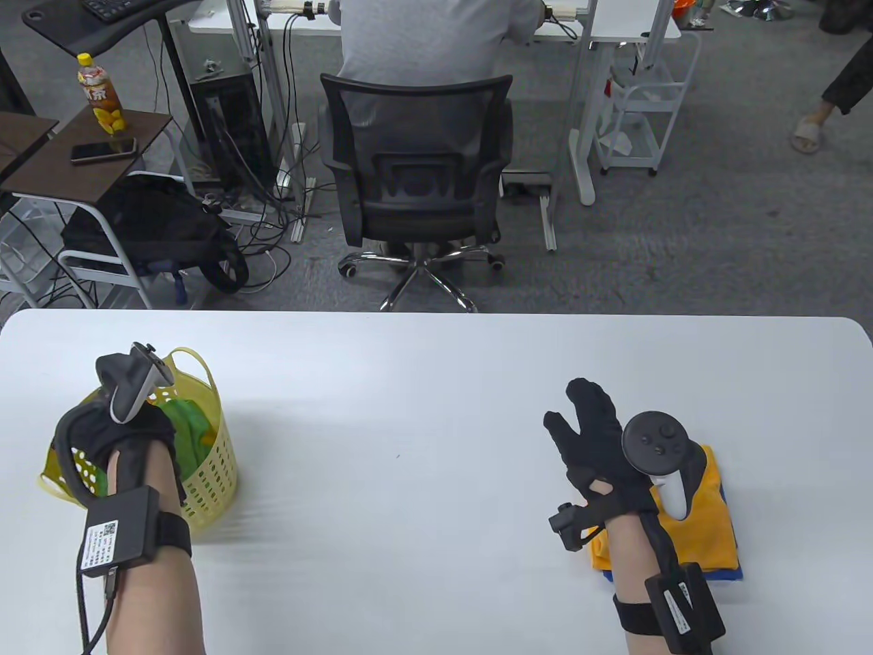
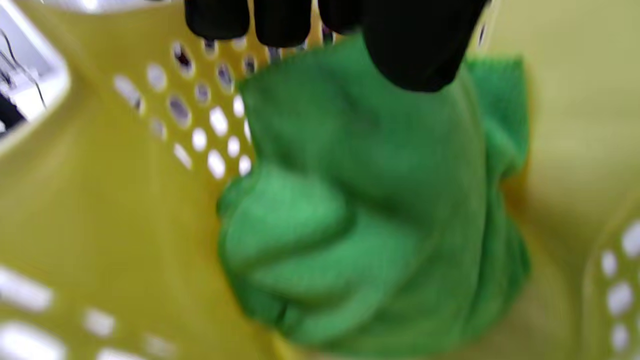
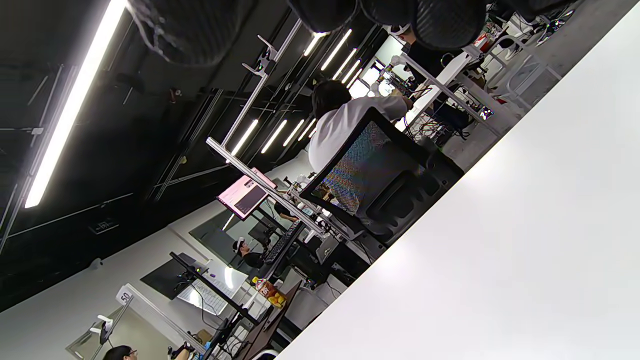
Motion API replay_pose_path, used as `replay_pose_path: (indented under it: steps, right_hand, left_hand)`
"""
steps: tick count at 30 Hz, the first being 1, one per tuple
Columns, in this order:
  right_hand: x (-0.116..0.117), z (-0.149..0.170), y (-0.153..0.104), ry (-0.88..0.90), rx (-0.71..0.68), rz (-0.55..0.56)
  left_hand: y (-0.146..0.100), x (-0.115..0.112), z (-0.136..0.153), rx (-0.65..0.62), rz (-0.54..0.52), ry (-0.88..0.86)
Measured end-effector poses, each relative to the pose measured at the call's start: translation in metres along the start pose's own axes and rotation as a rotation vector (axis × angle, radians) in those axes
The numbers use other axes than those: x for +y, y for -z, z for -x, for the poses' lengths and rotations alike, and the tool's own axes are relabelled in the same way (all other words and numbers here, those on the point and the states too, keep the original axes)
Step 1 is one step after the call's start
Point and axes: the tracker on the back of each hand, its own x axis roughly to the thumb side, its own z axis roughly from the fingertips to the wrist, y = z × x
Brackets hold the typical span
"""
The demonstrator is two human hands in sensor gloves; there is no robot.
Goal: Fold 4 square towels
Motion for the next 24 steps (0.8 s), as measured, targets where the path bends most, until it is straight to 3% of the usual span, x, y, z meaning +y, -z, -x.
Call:
replay_pose_path:
  steps: [5,10,18,20,24]
  right_hand:
    - [0.004,-0.001,0.001,-0.002,-0.004,-0.003]
    - [0.007,0.002,0.0,-0.012,-0.002,-0.025]
    - [0.001,-0.005,-0.004,0.023,-0.029,-0.026]
    - [0.001,-0.007,-0.006,0.022,-0.037,-0.022]
    - [-0.002,-0.015,-0.009,0.02,-0.065,-0.019]
  left_hand:
    - [-0.002,0.001,0.002,-0.067,-0.036,-0.042]
    - [-0.031,0.018,0.011,-0.098,-0.242,-0.022]
    - [-0.125,0.071,0.061,-0.134,-0.642,-0.071]
    - [-0.147,0.082,0.074,-0.158,-0.664,-0.13]
    - [-0.199,0.101,0.094,-0.33,-0.71,-0.37]
